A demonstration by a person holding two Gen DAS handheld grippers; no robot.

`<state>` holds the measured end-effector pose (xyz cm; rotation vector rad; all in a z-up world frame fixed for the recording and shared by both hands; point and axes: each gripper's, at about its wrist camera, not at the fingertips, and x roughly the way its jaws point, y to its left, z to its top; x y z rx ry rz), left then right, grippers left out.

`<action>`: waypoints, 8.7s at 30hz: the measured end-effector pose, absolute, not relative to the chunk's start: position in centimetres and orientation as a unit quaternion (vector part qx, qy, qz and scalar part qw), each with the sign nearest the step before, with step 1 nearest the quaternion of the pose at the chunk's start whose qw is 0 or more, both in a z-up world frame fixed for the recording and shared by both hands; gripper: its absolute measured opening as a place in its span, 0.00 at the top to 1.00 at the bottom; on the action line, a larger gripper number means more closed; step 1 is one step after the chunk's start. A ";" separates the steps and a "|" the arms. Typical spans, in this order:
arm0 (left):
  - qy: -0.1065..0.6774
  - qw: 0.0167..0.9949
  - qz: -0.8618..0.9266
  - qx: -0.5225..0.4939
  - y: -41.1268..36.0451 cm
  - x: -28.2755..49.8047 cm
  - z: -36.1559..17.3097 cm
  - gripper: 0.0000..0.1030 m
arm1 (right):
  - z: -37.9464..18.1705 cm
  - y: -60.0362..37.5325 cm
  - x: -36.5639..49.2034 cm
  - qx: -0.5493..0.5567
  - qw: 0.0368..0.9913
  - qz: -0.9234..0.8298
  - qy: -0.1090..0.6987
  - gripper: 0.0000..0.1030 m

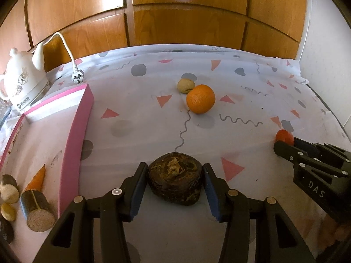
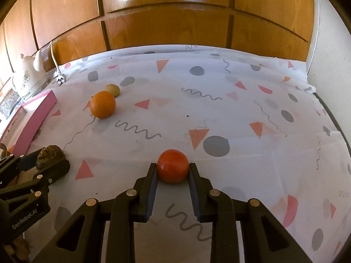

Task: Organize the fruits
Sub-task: 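Carry the dark round root into the tray and open the left gripper, then carry the red tomato into the tray and open the right gripper, then move the right gripper to the orange and grasp it, then grasp the small yellow potato with the left gripper while the right holds the orange, then carry the small potato into the tray and open the left gripper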

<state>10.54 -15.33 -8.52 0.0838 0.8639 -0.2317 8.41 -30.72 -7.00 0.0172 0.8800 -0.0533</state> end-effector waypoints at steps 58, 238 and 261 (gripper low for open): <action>0.383 0.919 0.054 -0.076 3.4 8.5 -1.2 0.52 | -7.2 -29.5 8.4 -0.037 0.906 -0.046 0.420 0.73; 0.459 0.880 -0.116 -0.032 -14.5 18.3 -3.1 0.49 | -7.0 -30.8 10.8 0.019 0.902 -0.008 0.431 0.62; 0.474 0.873 -0.111 0.031 -19.5 26.2 -7.6 0.73 | -7.2 -31.2 10.6 0.038 0.906 0.002 0.422 0.61</action>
